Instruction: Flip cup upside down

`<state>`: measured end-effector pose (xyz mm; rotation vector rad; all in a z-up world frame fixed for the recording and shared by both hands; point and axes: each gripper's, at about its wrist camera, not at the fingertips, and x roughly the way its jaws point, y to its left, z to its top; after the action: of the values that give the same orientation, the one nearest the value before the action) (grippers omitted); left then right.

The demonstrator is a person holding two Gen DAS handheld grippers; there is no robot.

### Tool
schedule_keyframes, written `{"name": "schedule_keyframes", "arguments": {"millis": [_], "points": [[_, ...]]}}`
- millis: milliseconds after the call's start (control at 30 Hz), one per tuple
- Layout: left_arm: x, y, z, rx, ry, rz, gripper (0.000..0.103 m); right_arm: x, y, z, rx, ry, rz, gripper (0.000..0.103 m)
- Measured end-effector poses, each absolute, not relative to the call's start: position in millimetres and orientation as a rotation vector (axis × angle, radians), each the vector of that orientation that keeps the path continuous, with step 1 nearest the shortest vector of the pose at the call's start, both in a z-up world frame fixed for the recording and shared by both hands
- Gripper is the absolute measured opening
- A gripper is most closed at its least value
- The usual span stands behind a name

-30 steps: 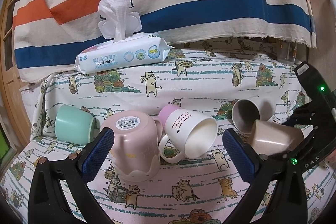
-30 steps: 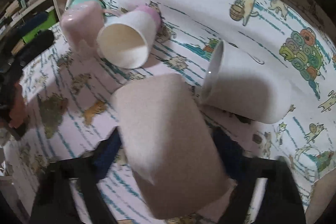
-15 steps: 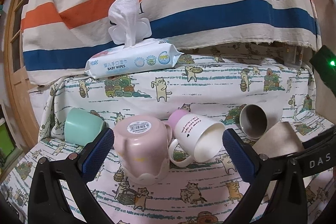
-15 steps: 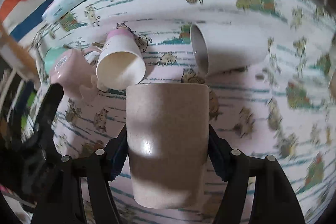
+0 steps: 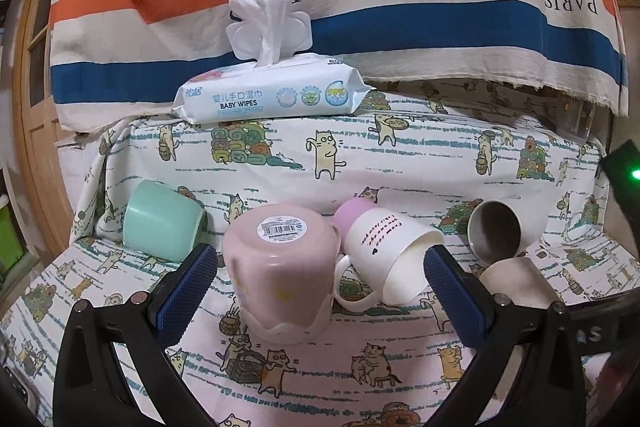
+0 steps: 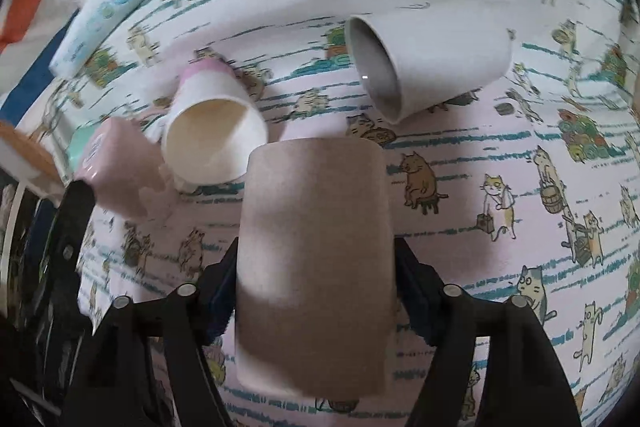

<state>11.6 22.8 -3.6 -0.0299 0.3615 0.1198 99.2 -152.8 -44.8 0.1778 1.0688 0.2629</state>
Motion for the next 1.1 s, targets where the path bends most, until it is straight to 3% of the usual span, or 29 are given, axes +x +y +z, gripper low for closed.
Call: {"name": "schedule_keyframes", "arguments": {"millis": [133, 233, 433, 533, 1100], "points": [[7, 17, -2, 0.005, 0.334, 0.126, 0.103, 85, -159, -31, 0.111, 1.017, 0.317, 0.086], [5, 9, -2, 0.045, 0.319, 0.122, 0.103, 74, -173, -15, 0.109, 0.953, 0.367, 0.086], [4, 6, -2, 0.059, 0.312, 0.106, 0.103, 43, -217, 16, 0.025, 0.664, 0.297, 0.092], [5, 7, -3, 0.048, 0.315, 0.096, 0.103, 35, -236, 21, 0.011, 0.556, 0.275, 0.103], [-7, -4, 0, 0.074, 0.291, 0.07, 0.103, 5, -265, 18, -0.012, 0.321, 0.245, 0.103]]}}
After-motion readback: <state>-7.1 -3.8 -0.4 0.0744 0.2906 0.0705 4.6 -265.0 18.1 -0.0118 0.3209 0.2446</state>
